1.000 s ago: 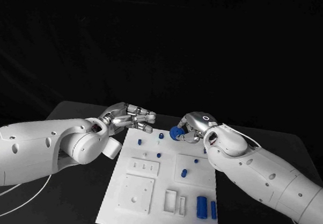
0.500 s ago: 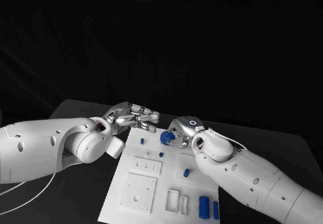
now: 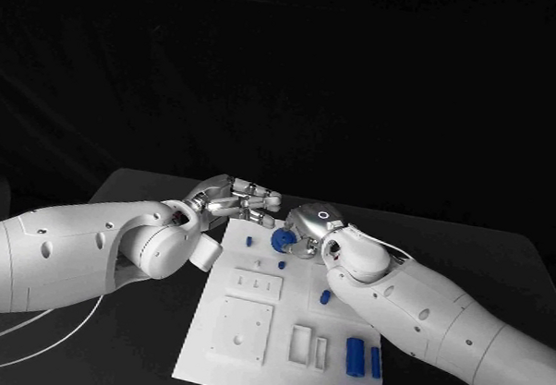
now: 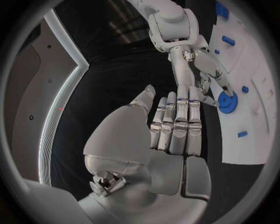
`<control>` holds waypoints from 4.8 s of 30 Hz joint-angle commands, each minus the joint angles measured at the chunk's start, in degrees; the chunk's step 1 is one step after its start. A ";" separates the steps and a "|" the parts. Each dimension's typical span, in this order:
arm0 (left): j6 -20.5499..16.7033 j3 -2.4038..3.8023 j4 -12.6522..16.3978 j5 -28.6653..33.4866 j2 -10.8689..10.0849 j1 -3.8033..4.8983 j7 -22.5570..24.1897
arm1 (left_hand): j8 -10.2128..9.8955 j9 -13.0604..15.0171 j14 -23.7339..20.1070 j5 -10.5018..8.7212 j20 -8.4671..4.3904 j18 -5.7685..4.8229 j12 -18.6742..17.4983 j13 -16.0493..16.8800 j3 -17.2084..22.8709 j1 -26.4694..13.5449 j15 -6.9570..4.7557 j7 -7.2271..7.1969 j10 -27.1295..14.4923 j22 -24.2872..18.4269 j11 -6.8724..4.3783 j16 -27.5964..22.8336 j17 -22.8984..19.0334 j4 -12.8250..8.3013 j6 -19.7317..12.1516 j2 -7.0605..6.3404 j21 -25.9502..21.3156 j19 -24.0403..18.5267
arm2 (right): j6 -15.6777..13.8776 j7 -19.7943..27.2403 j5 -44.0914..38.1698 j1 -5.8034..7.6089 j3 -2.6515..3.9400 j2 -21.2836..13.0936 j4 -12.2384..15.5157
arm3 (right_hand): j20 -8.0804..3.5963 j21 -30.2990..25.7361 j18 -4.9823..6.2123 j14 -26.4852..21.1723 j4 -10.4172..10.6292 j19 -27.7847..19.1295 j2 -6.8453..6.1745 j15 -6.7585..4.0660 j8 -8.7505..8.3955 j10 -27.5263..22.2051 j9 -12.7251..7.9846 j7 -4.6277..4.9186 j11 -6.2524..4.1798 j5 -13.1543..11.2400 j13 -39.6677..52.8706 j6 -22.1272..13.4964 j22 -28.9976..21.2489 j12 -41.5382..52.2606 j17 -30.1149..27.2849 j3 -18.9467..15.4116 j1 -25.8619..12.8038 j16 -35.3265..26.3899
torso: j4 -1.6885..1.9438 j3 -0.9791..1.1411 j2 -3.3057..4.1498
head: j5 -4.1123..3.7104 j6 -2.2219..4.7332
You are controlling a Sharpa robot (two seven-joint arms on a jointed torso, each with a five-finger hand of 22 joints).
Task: Assemble the parts on the task board
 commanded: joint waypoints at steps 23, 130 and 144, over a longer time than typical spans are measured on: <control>0.45 0.04 -0.17 -0.10 0.87 0.05 0.24 | 0.30 0.08 -0.37 0.21 0.02 -0.37 0.21 0.09 0.30 -0.19 -0.18 0.26 -0.26 -0.09 -0.12 0.20 -0.06 -0.22 -0.12 -0.22 0.34 -0.45 | -0.41 -0.99 -2.30 -0.29 -0.15 3.99 -4.63 | -0.34 0.32 0.24 -0.03 0.54 3.10 -0.85 -0.32 0.18 -0.46 0.06 -0.62 -0.05 -0.52 3.90 1.04 0.13 -0.50 -0.30 0.48 0.16 -0.25 | -0.10 0.04 -0.02 | 0.28 0.18; 0.79 0.00 -1.47 0.09 -1.53 -0.55 0.57 | 0.30 0.08 -1.04 0.29 0.28 -0.46 0.18 0.08 0.72 -0.03 0.11 0.38 -0.67 -0.43 0.06 -0.31 -0.24 -0.47 -0.26 -0.54 0.11 -1.10 | 2.96 20.51 33.13 -2.44 6.08 -19.39 -0.19 | 0.50 -0.75 0.78 -0.25 -4.54 2.89 -1.02 0.46 0.17 -2.22 -0.13 0.98 0.78 4.37 1.90 -6.93 0.97 -2.15 -0.50 -5.76 3.72 -1.51 | -3.12 2.66 -1.62 | -2.71 -1.49; 1.48 0.00 -1.25 0.05 -1.44 -0.80 0.85 | 0.29 0.07 -4.05 0.32 1.70 0.04 0.18 0.09 0.10 -0.08 1.49 0.79 -2.89 -1.50 0.91 -2.00 -1.29 -1.54 -1.17 -0.29 -1.71 -2.61 | 5.85 21.34 32.56 -3.72 6.09 -15.95 -5.93 | 0.23 -0.84 0.56 -0.25 -5.06 2.89 -1.01 0.18 0.17 -2.36 -0.14 0.75 0.43 4.68 1.84 -8.14 1.34 -2.35 -0.28 -5.86 4.23 -1.57 | -2.46 2.92 -1.25 | -3.43 -1.87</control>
